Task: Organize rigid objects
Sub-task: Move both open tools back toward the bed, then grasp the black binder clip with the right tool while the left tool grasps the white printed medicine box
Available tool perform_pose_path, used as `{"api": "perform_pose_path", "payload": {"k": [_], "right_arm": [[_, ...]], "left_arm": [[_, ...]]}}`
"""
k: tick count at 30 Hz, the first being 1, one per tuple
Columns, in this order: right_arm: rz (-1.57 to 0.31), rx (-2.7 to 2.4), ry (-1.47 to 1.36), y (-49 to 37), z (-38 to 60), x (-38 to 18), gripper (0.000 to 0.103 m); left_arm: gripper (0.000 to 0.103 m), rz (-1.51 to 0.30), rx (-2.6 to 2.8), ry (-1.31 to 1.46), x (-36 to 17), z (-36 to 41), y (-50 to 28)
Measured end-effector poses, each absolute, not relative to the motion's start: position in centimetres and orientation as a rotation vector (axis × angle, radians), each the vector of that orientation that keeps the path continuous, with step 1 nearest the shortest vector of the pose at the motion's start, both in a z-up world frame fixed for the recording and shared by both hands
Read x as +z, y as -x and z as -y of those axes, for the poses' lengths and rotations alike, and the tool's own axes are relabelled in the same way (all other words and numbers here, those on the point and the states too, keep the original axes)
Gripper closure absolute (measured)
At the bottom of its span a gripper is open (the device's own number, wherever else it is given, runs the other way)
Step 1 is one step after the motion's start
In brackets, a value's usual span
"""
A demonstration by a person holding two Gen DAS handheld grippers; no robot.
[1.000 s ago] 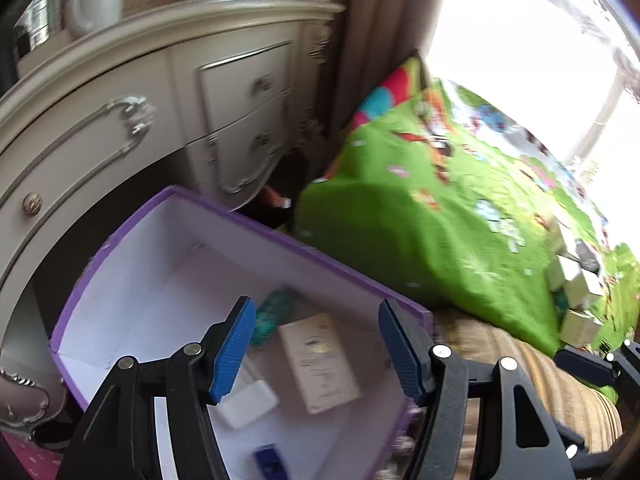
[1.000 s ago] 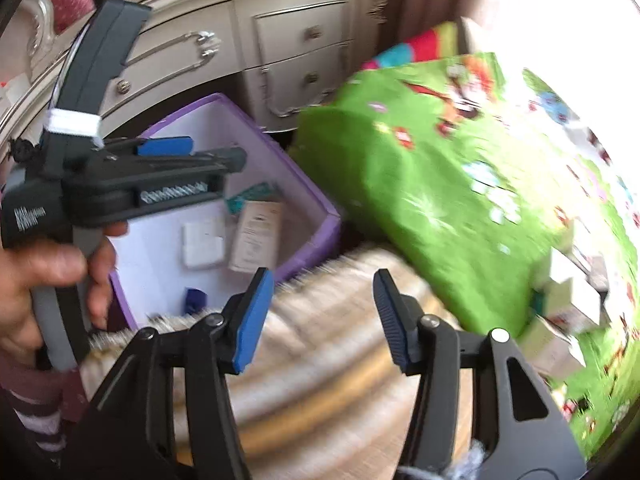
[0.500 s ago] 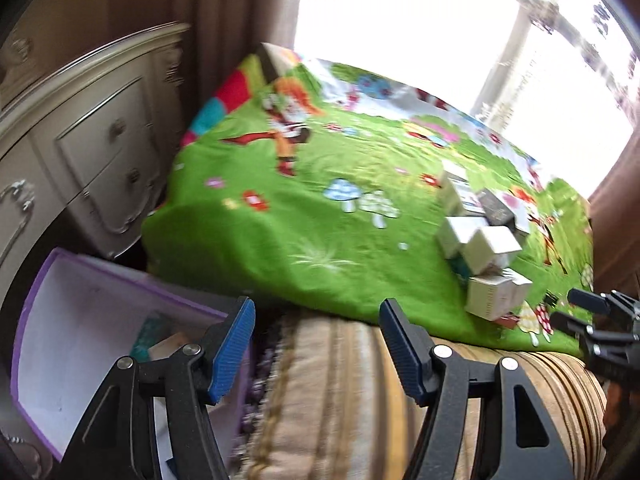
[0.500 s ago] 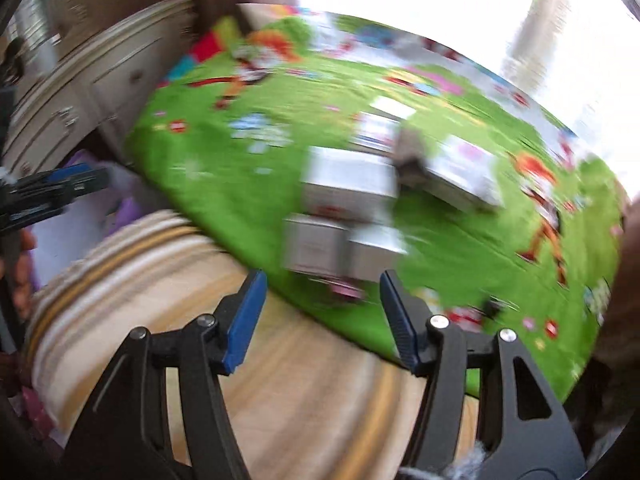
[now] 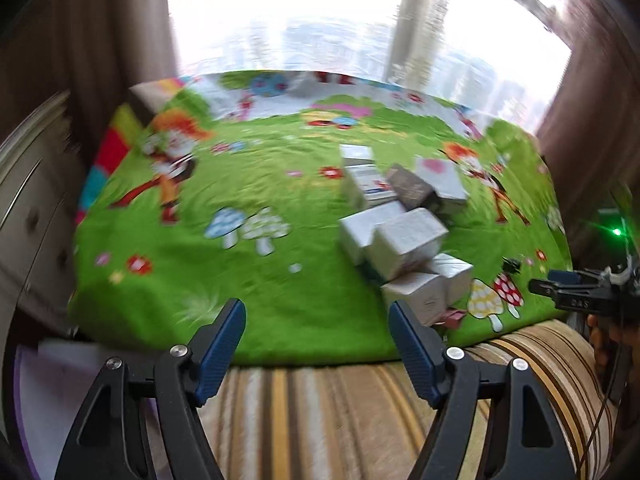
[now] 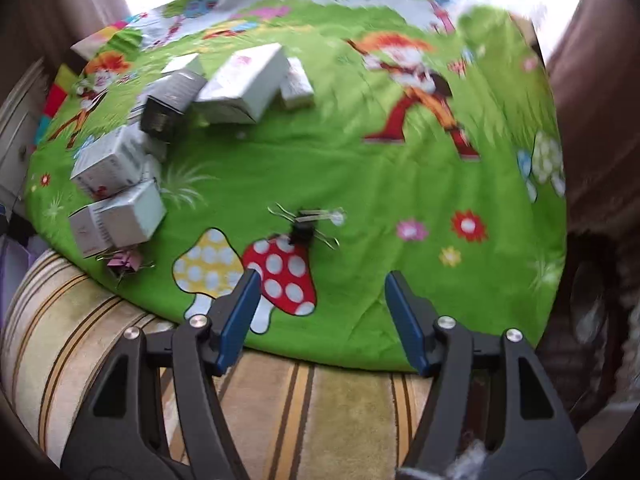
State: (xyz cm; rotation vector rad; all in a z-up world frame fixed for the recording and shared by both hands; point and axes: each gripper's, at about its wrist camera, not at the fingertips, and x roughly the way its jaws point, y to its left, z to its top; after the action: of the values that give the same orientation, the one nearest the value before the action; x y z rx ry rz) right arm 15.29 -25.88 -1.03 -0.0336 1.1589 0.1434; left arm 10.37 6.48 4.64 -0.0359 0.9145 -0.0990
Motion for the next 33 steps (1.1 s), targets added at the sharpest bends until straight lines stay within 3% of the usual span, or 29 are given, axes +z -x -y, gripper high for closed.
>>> {"api": "perform_pose_path", "payload": {"k": [17, 27, 29, 31, 33], "right_arm": [[-1.157, 0.181, 0.041, -18.6, 24.9, -3.2, 0.036], [-1.172, 0.217, 0.033, -19.5, 24.4, -4.1, 0.063], [-1.166, 0.22, 0.032, -19.4, 24.4, -4.0, 0.068], [-1.16, 0.221, 0.027, -19.3, 24.5, -3.9, 0.071], [-1.155, 0.222, 0.018, -19.3, 24.6, -3.9, 0.074]], "left_arm": [[0.027, -0.925, -0.322, -0.272, 3.0, 2.0, -17.8], [0.028, -0.988, -0.406, -0.344, 0.3, 3.1, -20.9], [0.031, -1.0, -0.415, -0.344, -0.1, 3.1, -21.2], [0.042, -1.01, -0.431, -0.325, -0.3, 3.0, -21.3], [0.044, -1.005, -0.43, -0.328, -0.3, 3.1, -21.2]]}}
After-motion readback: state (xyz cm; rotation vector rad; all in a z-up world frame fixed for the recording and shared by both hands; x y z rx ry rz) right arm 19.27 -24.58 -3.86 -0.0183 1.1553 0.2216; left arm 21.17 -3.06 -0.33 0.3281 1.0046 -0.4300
